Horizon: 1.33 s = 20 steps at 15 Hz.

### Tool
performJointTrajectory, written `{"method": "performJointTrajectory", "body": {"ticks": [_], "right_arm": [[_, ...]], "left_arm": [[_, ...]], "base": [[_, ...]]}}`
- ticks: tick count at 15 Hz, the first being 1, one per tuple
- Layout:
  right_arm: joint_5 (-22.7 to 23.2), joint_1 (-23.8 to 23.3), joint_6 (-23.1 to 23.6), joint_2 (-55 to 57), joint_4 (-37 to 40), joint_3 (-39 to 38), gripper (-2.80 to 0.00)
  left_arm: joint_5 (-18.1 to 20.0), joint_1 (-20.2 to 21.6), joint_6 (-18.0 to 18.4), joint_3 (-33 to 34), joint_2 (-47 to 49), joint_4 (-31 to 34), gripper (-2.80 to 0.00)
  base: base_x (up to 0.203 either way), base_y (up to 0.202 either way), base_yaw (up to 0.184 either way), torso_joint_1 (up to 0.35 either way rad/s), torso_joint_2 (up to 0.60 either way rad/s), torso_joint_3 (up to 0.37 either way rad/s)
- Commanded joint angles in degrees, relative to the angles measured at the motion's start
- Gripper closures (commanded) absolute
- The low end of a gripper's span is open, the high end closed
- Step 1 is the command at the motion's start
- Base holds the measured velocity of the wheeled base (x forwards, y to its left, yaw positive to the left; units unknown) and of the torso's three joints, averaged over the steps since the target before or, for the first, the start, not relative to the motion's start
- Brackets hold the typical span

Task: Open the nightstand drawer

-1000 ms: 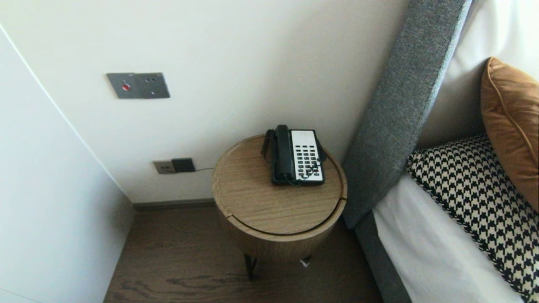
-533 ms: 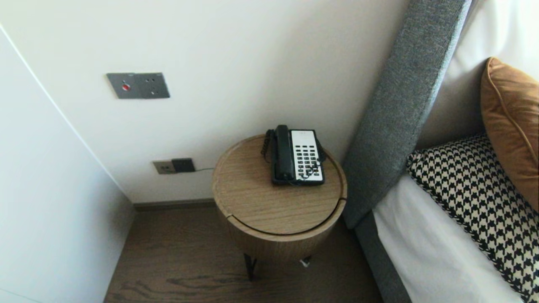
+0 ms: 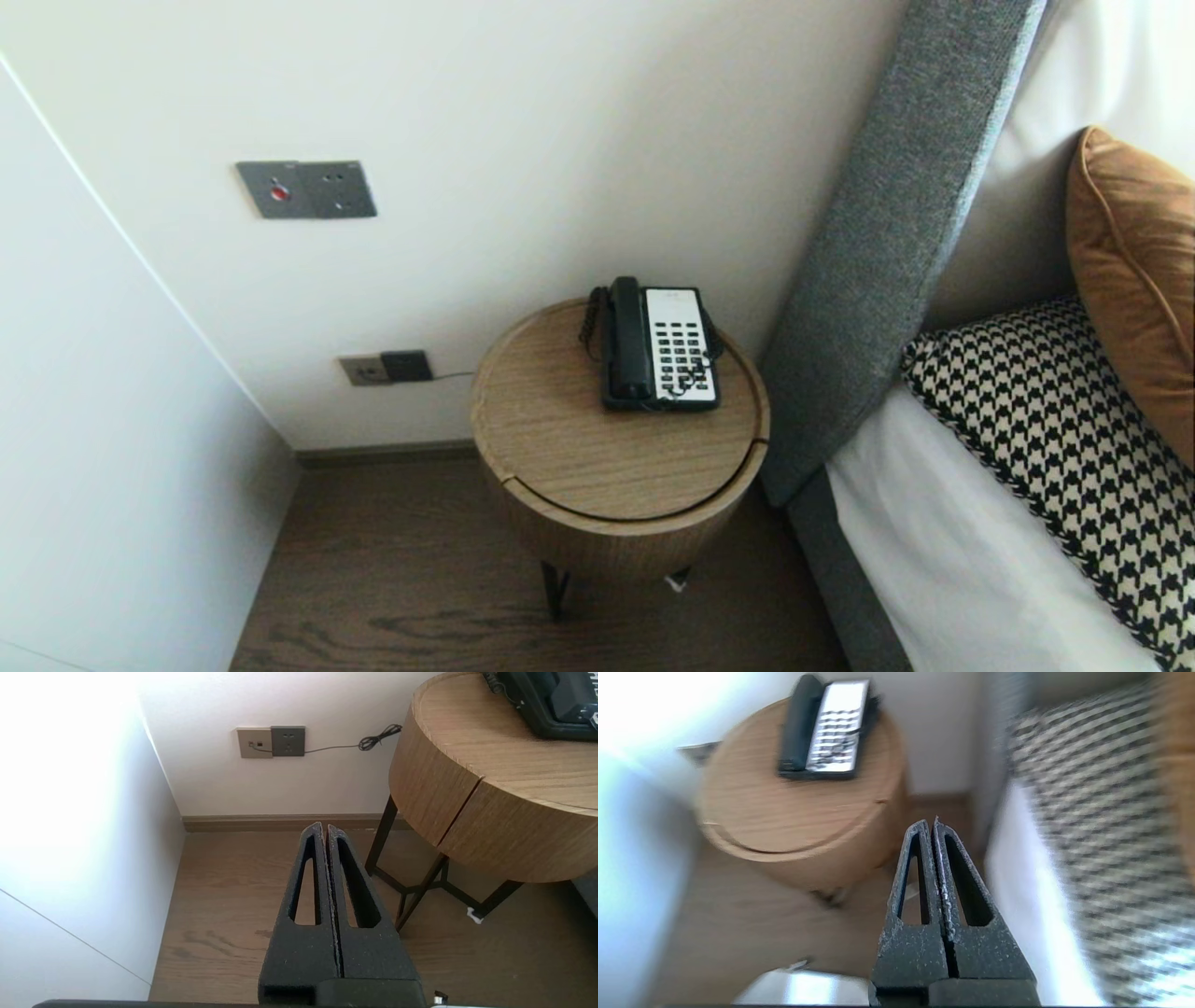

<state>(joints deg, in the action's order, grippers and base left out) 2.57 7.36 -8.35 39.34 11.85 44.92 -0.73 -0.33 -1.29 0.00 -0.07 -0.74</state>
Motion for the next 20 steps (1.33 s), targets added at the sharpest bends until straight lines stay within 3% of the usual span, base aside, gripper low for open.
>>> {"method": "performJointTrajectory", "body": {"ticks": [1,6,9,11,16,20], "right_arm": [[-1.4,5.5,-6.1,14.6,0.2,5.0,0.0],[-4.1,17.6,-20.0,33.3,0.1,10.0,0.0],[-4.1,20.4,-24.4,44.2,-0.4,10.7,0.0],[-3.8,21.2,-25.6,50.3,-0.9,11.6,0.0],[-4.1,21.9,-26.1,61.7,-12.8,11.9,0.0],[-3.9,22.0,-26.0,65.9,-13.5,13.4,0.0]], "left_arm": [[-0.1,0.0,0.0,0.0,0.0,0.0,0.0],[-0.1,0.0,0.0,0.0,0.0,0.0,0.0],[-0.1,0.0,0.0,0.0,0.0,0.0,0.0],[-0.1,0.0,0.0,0.0,0.0,0.0,0.0],[-0.1,0.0,0.0,0.0,0.0,0.0,0.0],[-0.1,0.0,0.0,0.0,0.0,0.0,0.0]], "base": [[0.0,0.0,0.0,0.0,0.0,0.0],[0.0,0.0,0.0,0.0,0.0,0.0],[0.0,0.0,0.0,0.0,0.0,0.0],[0.0,0.0,0.0,0.0,0.0,0.0],[0.0,0.0,0.0,0.0,0.0,0.0],[0.0,0.0,0.0,0.0,0.0,0.0]]}}
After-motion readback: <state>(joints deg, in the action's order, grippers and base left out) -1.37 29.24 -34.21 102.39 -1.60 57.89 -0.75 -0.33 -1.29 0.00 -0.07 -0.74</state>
